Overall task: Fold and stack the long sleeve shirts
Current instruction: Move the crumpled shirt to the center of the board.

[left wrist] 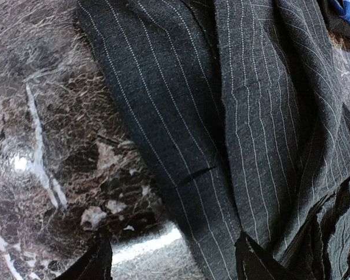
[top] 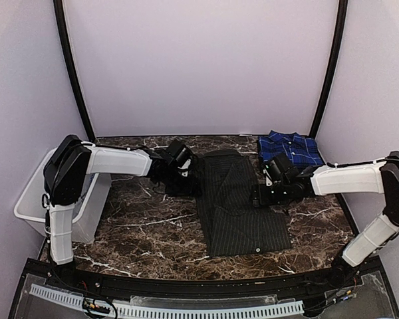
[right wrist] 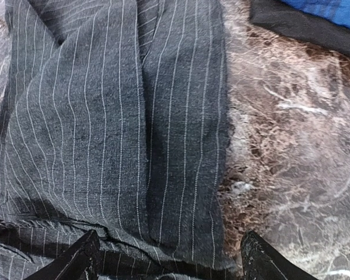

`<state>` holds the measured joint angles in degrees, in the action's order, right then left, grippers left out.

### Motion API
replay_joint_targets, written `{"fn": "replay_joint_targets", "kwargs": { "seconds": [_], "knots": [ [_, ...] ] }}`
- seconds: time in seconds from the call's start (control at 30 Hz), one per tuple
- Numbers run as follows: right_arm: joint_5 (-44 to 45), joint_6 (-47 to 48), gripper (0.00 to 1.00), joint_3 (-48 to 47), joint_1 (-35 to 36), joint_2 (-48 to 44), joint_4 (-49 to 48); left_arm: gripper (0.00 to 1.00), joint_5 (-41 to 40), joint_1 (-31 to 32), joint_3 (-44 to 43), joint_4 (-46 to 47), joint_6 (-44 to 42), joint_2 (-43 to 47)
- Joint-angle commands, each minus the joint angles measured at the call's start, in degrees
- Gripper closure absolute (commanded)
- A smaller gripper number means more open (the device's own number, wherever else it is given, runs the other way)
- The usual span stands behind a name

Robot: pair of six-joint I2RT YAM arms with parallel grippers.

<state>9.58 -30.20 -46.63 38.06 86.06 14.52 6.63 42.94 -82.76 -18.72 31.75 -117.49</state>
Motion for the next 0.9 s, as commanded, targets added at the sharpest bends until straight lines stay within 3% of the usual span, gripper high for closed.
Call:
{"fn": "replay_joint_targets", "kwargs": {
  "seconds": [0.0, 0.17, 0.3, 0.37, 0.5, 0.63, 0.87],
  "knots": [
    [-2.4, 3.1, 0.2, -1.5, -0.4, 1.6, -2.7, 0.29, -0.2, 0.3, -4.5, -0.5, 1.0, -2.6],
    [-1.5, 3.9, 0.2, -1.0, -0.4, -0.7, -1.5, 0.32, -3.5, 0.3, -10.9, -4.1, 1.2, -7.3],
    [-1.3, 4.1, 0.2, -1.3, -0.4, -0.8, -0.6, 0.4, -3.0, 0.3, -15.6, -4.1, 0.7, -11.0],
    [-0.7, 3.7, 0.2, -0.6, -0.4, -0.7, -1.8, 0.48, -2.2, 0.3, -18.4, -3.9, 0.4, -12.8],
    [-0.8, 3.5, 0.25, -1.9, -0.6, 2.4, -2.6, 0.79, -3.3, -0.1, -21.7, -3.9, -0.1, -15.1],
    [-1.9, 2.9, 0.31, -4.6, -0.6, 5.8, -3.0, 0.97, -2.4, -2.4, -25.4, -3.7, -1.0, -17.0],
    [-1.0, 2.8, 0.32, -14.9, -0.5, 12.9, 0.7, 1.0, -0.2, -7.3, -35.1, -6.0, -5.8, -21.1]
  ]
}}
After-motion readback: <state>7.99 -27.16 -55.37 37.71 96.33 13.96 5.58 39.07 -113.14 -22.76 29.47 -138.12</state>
